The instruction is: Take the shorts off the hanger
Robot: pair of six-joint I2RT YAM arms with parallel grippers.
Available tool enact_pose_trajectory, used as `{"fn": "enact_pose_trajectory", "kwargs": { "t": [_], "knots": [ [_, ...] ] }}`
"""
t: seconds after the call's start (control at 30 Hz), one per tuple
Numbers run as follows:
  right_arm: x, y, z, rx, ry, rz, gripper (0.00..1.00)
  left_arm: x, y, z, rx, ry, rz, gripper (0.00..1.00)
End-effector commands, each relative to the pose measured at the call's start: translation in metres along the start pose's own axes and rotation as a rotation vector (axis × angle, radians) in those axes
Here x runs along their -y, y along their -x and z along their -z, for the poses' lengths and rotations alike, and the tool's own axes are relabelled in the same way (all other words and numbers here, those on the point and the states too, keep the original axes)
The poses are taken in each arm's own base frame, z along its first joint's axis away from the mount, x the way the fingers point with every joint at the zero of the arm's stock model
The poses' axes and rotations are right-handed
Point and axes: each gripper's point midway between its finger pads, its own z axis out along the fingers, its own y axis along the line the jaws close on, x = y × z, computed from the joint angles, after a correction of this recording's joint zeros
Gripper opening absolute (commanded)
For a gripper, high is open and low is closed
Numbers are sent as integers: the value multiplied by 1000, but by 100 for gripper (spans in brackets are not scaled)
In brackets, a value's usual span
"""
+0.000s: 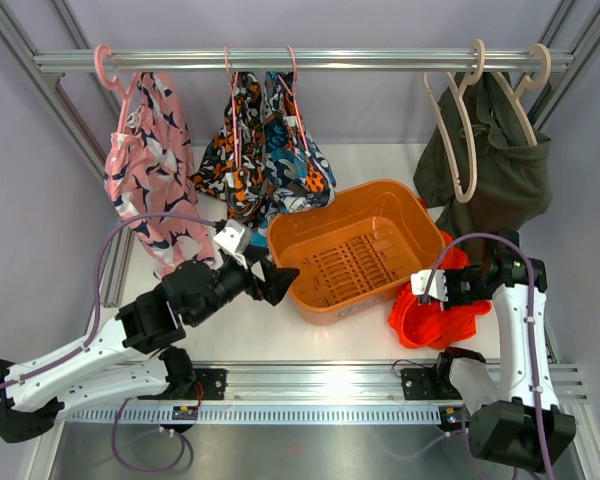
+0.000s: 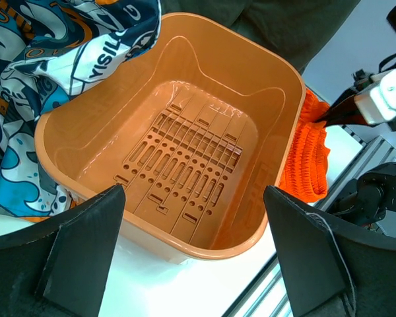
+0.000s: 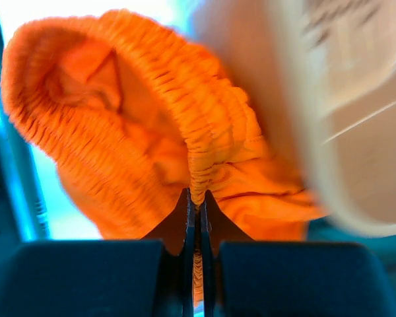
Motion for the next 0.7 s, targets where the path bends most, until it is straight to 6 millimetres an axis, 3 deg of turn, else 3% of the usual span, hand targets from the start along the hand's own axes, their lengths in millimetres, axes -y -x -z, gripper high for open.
{"fn": "enact_pose_trajectory", "kwargs": {
  "t": [0.0,0.07,0.1,0.13,0.2,0.37,0.43,0.47,0.5,0.6,0.63,0.67],
  "knots": [
    [-21,77,24,249,81,269,0,11,28,-2,88,-35,18,91],
    [-13,110,34,355,34,271,0,11,29,-2,86,-36,16,92],
    [-4,134,47,431,-14,276,0,11,31,-3,85,-33,13,92],
    [2,138,54,426,-37,296,0,11,30,-3,82,-33,9,92],
    [14,176,82,558,-99,260,0,12,33,-5,81,-28,1,92],
    [50,242,146,856,-131,-3,0,11,40,-7,88,-13,-18,93],
    [66,252,161,899,-151,-65,0,11,44,-8,94,-10,-19,94],
    [87,265,187,931,-237,-94,0,12,45,-8,95,-10,-20,94],
    [99,261,183,951,-269,-157,0,13,45,-9,94,-13,-19,94],
    [123,281,224,1016,-425,-101,0,14,45,-9,92,-18,-9,94],
    [140,286,241,1045,-500,-107,0,15,45,-9,91,-21,-6,94],
    [156,285,241,1077,-460,-243,0,15,44,-9,88,-20,-5,94]
  ]
}}
